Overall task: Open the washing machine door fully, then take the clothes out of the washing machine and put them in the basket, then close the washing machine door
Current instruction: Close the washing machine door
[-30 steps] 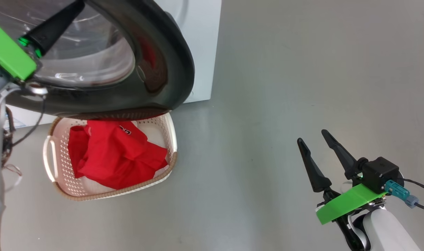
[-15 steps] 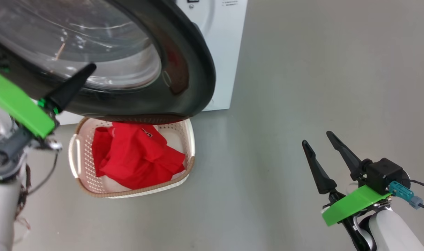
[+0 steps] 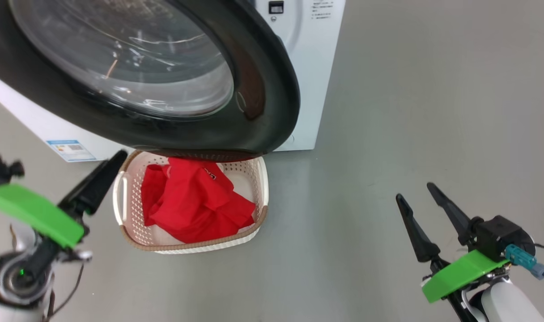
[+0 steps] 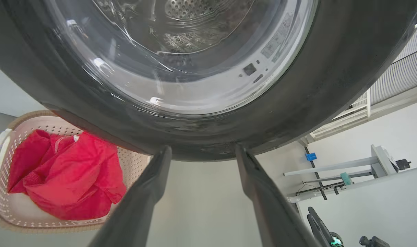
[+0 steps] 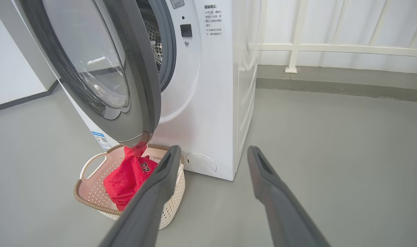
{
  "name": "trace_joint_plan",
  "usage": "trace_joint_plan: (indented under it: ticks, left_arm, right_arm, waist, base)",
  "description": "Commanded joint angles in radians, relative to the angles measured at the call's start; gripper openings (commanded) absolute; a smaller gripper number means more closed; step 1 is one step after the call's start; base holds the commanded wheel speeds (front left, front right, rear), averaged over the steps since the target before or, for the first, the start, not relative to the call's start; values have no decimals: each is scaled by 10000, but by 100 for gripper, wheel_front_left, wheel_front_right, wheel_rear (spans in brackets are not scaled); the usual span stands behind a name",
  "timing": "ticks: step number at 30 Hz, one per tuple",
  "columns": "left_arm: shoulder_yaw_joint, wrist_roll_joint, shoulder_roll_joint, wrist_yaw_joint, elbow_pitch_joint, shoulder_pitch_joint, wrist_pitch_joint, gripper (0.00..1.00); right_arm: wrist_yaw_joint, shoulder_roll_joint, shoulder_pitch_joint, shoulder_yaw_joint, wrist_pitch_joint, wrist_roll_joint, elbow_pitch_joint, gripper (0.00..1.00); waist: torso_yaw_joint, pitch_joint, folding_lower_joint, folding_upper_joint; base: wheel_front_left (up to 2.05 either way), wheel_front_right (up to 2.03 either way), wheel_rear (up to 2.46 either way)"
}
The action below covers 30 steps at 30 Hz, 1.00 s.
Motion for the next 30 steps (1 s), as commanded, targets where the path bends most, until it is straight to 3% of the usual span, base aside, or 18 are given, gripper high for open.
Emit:
trace_joint_plan:
  ticks: [1,11,27,30]
  left_arm:
    - [419,-99,533,-102,-252,51,-308,100]
    - [217,-33,555,-102,146,1612,-2265,100]
    - [-997,1343,548,-102,1823,2648,-5869,100]
    - [-943,1686,327,-102,2098,2674,-6267,100]
  right_arm:
    - [16,-122,147,131,-120,39,-215,100]
    - [16,-251,338,-7,-120,74,-220,100]
    - [16,-198,745,-252,-120,69,-208,100]
    - [16,-182,808,-302,-120,78,-193,100]
  waist:
    - [78,-38,0,-1]
    - [92,-135,0,-1]
    - [-328,-314,0,-1]
    - [-363,-379,0,-1]
  base:
    - [0,0,0]
    - [0,0,0]
    - [0,0,0]
    - [0,0,0]
